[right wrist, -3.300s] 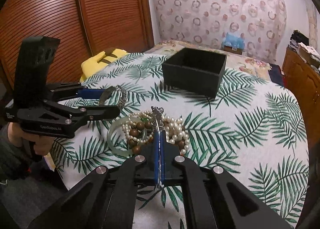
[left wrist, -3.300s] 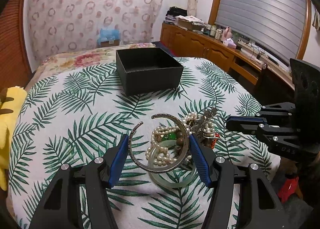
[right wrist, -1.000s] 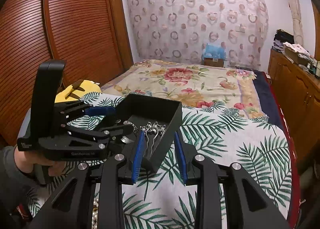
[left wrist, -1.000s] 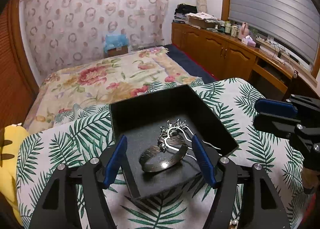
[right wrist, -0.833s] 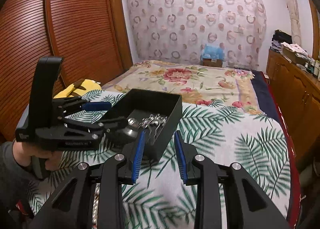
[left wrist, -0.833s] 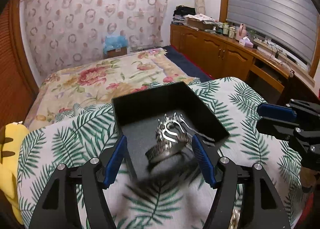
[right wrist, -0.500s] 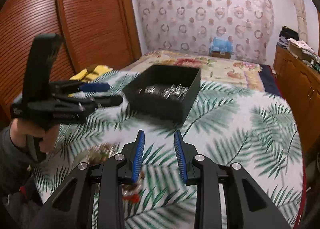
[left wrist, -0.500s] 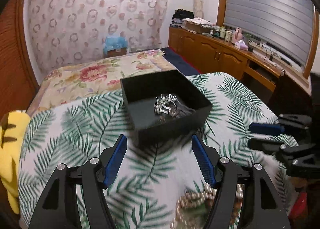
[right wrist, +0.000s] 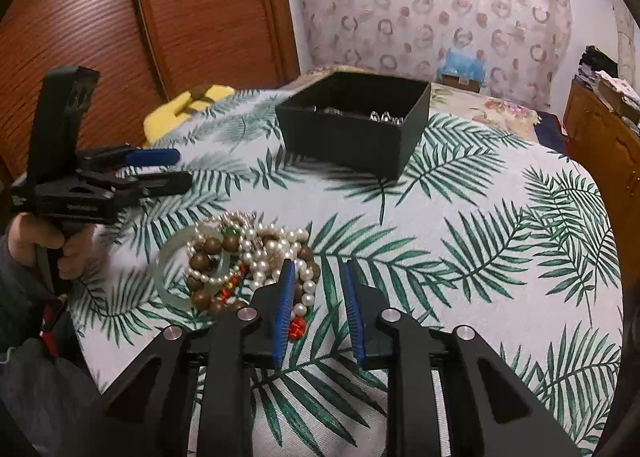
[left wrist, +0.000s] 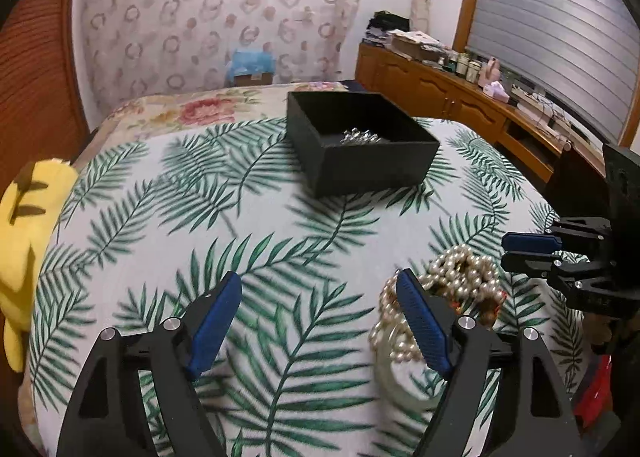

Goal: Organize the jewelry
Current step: 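Move the right tool back to the pile and grasp the pearl strand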

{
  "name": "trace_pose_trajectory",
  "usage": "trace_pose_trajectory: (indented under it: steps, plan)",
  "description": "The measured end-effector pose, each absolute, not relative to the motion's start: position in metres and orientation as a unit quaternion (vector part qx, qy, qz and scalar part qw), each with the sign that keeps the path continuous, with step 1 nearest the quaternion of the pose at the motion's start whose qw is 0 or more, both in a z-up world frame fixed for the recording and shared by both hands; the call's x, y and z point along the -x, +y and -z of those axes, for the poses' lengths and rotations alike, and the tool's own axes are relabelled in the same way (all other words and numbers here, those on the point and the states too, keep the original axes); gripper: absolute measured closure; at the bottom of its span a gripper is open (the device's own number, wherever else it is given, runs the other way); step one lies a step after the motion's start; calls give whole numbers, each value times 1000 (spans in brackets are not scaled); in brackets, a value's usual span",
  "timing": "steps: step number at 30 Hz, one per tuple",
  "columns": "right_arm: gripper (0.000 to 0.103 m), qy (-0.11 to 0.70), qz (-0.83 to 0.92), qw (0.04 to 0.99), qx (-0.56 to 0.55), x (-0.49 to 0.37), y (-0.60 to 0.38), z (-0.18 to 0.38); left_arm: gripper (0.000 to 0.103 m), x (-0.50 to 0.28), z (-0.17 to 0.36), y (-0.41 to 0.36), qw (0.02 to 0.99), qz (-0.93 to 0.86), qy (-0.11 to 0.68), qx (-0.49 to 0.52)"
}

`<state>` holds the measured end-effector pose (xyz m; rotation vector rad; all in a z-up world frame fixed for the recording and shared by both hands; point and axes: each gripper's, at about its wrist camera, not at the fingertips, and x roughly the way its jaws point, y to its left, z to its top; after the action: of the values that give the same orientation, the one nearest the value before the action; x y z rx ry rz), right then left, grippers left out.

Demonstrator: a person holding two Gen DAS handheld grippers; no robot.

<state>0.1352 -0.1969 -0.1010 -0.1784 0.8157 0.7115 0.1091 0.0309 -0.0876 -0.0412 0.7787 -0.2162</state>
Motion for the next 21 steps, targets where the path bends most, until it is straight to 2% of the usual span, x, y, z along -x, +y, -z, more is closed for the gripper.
trace_pose_trajectory:
  steps: [17,19,21]
  plan:
    - [78,414,-325,843,111,-155,-176,107,25,-103,97,21,913,106,394,14]
    - [83,425,-336,835,96,-159,-177,108,25,-103,98,20,913,107,394,16]
    - [84,432,-345,829,86,-162,-178,108,25,-101,97,20,913,109,393,19]
